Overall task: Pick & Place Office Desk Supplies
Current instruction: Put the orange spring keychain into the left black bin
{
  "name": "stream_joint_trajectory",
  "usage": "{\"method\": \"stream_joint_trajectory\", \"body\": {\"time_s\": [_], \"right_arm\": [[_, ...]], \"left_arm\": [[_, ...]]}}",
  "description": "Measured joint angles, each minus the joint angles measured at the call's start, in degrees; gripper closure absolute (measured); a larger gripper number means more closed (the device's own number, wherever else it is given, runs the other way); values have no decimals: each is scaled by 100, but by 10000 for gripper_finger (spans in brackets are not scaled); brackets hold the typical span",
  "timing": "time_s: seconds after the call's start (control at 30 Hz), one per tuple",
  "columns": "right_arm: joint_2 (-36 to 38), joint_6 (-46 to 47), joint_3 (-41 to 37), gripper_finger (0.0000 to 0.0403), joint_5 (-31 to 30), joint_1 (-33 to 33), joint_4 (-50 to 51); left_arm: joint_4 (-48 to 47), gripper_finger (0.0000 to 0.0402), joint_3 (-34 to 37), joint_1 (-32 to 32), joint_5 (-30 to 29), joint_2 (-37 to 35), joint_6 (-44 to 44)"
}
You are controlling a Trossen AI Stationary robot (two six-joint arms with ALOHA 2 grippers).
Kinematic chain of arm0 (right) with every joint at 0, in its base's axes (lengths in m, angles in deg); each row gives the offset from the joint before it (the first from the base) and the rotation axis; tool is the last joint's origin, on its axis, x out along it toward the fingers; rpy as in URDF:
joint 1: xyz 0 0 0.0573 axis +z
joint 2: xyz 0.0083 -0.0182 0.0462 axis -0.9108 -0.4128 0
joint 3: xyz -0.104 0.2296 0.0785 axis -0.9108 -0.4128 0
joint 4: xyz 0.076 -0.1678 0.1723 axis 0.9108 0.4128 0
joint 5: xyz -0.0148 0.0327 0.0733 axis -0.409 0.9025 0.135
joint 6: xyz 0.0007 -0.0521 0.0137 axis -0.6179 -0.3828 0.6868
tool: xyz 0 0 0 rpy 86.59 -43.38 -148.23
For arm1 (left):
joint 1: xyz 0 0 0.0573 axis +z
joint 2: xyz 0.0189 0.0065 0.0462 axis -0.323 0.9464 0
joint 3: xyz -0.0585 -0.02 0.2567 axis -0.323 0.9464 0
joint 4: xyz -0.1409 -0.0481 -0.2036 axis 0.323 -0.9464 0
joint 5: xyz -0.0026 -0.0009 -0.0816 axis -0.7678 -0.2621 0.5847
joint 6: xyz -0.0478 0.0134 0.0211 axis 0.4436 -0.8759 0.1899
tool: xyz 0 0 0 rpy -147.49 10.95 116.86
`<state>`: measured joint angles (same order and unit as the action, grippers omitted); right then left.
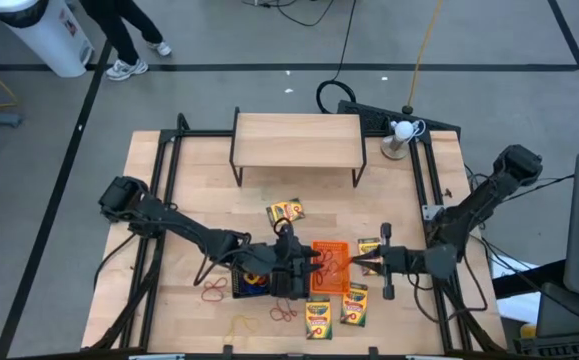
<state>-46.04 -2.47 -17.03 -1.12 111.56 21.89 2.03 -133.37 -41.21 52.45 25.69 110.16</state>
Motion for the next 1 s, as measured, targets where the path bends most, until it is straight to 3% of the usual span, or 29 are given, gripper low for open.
{"method": "stream_joint_trajectory", "body": {"time_s": [0.33, 0.7, 1.0], "right_arm": [[-100, 113, -129, 403, 712, -444, -250], [-100, -115, -129, 403, 736, -473, -474], [-100, -146, -129, 403, 1234, -768, -587]], "left_arm": [[72, 258, 0, 61, 3, 0, 33], [299, 258, 0, 185, 365, -7, 297], [480, 258, 0, 179, 470, -7, 338]]}}
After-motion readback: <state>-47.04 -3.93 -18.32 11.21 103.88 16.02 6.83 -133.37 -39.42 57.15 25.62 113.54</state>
